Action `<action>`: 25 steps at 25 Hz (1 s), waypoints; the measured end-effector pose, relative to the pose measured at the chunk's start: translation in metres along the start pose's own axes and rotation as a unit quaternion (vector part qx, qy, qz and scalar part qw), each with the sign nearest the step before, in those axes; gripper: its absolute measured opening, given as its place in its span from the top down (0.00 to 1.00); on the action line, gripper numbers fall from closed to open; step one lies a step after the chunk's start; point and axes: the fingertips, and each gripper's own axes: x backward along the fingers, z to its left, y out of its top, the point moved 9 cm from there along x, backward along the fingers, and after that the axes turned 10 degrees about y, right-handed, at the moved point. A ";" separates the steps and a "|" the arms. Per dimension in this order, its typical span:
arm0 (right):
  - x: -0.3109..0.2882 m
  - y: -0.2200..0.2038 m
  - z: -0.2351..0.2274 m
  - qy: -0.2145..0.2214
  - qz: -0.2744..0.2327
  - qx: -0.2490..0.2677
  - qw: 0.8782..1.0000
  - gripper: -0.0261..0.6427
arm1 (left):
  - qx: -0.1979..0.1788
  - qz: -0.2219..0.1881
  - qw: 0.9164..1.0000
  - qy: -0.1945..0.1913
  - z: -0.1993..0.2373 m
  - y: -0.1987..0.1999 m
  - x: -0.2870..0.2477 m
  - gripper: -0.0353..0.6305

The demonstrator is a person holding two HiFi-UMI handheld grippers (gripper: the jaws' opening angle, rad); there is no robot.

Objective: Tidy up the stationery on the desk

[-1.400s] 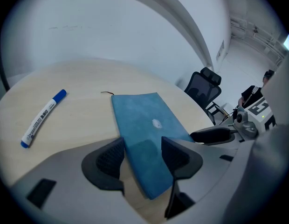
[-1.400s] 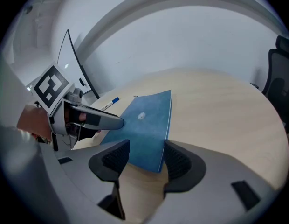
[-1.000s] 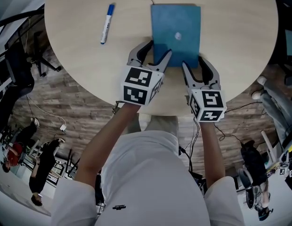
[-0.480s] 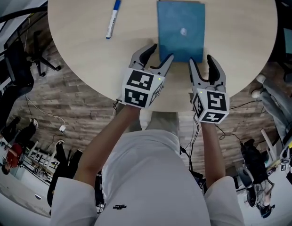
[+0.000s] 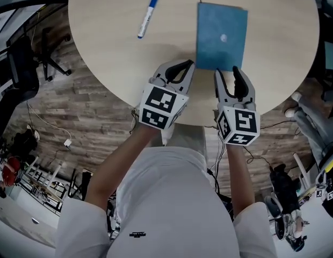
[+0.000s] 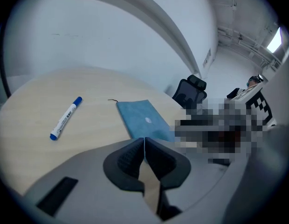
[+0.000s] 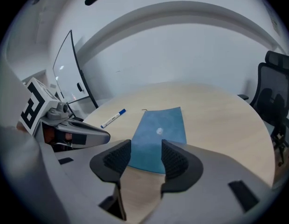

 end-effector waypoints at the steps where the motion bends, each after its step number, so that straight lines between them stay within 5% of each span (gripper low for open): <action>1: 0.000 0.003 0.005 0.001 -0.002 0.002 1.000 0.63 | 0.005 -0.002 1.000 -0.001 0.002 0.000 0.004 0.91; 5: 0.002 0.014 0.026 -0.004 -0.012 0.017 1.000 0.81 | 0.031 -0.009 0.999 -0.002 0.010 0.001 0.025 0.91; 25: -0.084 0.055 0.139 0.052 -0.009 0.014 0.999 0.87 | 0.049 -0.026 0.998 0.033 0.120 0.004 0.080 0.91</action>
